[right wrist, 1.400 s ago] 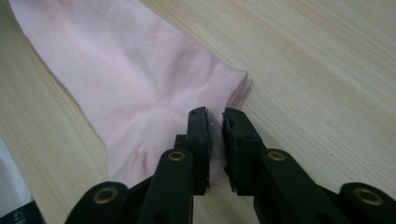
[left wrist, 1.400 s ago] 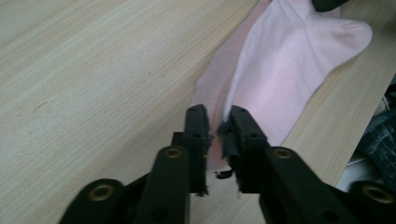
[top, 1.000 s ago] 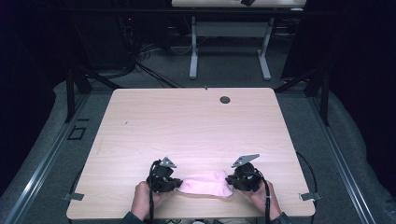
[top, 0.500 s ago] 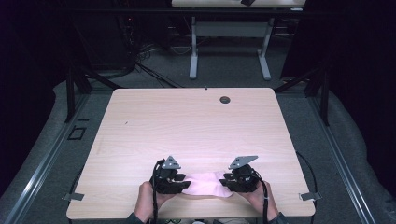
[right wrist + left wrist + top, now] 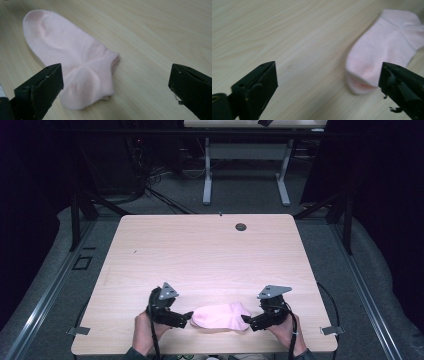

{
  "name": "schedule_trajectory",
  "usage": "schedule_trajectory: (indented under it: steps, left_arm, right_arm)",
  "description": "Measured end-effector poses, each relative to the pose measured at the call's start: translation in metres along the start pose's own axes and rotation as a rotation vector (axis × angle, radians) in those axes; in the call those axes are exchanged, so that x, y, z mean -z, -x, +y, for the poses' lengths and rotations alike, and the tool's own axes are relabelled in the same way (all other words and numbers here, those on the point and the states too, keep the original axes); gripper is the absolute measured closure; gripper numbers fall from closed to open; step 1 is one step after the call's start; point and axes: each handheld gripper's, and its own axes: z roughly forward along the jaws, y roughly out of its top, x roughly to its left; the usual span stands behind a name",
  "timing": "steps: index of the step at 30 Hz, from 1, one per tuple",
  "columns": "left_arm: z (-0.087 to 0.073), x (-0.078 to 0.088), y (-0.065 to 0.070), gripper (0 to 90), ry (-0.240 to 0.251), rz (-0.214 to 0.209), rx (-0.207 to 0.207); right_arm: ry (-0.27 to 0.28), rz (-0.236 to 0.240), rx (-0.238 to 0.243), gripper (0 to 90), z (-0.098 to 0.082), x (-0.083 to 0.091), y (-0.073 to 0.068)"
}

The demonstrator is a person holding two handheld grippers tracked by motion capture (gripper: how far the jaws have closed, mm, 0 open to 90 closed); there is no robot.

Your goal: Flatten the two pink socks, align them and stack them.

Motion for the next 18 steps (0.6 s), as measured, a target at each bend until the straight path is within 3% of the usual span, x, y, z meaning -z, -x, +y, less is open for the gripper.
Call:
schedule_trajectory:
  steps: [4,9,14,18]
  left_arm:
    - [-0.013,0.021,-0.025,0.0,0.047,0.065,0.067]
    - [-0.041,0.036,-0.058,0.0,0.051,0.171,0.147]
    - [-0.067,0.038,-0.082,0.0,0.044,0.255,0.213]
    - [-0.082,0.030,-0.094,0.0,0.030,0.287,0.243]
  right_arm:
    - [0.046,-0.053,-0.030,0.0,-0.006,0.018,0.015]
    - [0.064,-0.121,-0.091,0.0,-0.023,0.033,0.038]
    - [0.054,-0.190,-0.158,0.0,-0.041,0.034,0.059]
    - [0.020,-0.255,-0.194,0.0,-0.054,0.028,0.075]
